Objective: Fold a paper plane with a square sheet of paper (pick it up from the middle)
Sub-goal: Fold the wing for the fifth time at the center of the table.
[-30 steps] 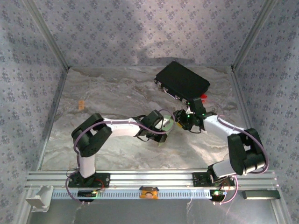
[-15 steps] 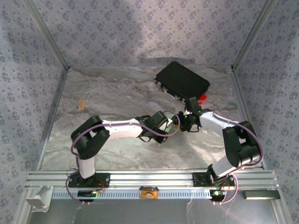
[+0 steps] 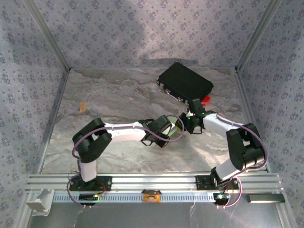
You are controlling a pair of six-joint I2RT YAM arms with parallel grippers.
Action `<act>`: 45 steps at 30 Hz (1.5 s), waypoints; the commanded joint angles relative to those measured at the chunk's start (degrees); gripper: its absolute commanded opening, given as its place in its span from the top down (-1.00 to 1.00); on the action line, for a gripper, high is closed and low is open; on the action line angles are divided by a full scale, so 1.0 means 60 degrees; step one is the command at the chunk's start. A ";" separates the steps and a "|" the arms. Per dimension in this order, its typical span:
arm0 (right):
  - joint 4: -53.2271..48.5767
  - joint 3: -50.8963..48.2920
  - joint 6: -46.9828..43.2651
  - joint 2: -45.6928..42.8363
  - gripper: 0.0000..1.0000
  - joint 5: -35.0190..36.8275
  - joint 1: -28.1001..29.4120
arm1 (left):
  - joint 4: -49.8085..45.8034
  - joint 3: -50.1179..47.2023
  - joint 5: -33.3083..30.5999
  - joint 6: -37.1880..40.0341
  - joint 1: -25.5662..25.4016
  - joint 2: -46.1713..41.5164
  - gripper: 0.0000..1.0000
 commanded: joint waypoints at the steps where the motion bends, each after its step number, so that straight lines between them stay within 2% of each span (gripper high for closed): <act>1: 0.0258 -0.0150 0.0190 0.0036 0.99 -0.0294 -0.0099 | -0.0192 0.0280 -0.0567 0.0229 -0.0232 -0.0074 0.42; 8: 0.0614 -0.0347 0.0418 -0.0065 1.00 -0.0499 -0.0191 | -0.0302 0.0396 -0.1720 0.0230 -0.0633 -0.0007 0.26; 16: 0.0776 -0.0449 0.0511 -0.0201 1.00 -0.0581 -0.0256 | -0.0449 0.0465 -0.2529 0.0287 -0.0842 0.0014 0.23; 24: 0.0764 -0.0467 0.0479 -0.0250 1.00 -0.0610 -0.0277 | -0.0543 0.0476 -0.2758 0.0310 -0.0914 0.0132 0.33; 31: 0.0773 -0.0479 0.0462 -0.0248 1.00 -0.0611 -0.0293 | -0.0448 0.0447 -0.2758 0.0301 -0.0916 0.0132 0.57; 40: 0.0850 -0.0479 0.0488 -0.0254 1.00 -0.0656 -0.0292 | -0.0478 0.0407 -0.2884 0.0328 -0.0908 0.0220 0.48; 45: 0.0861 -0.0470 0.0494 -0.0275 1.00 -0.0685 -0.0292 | -0.0450 0.0418 -0.2865 0.0317 -0.0920 0.0198 0.59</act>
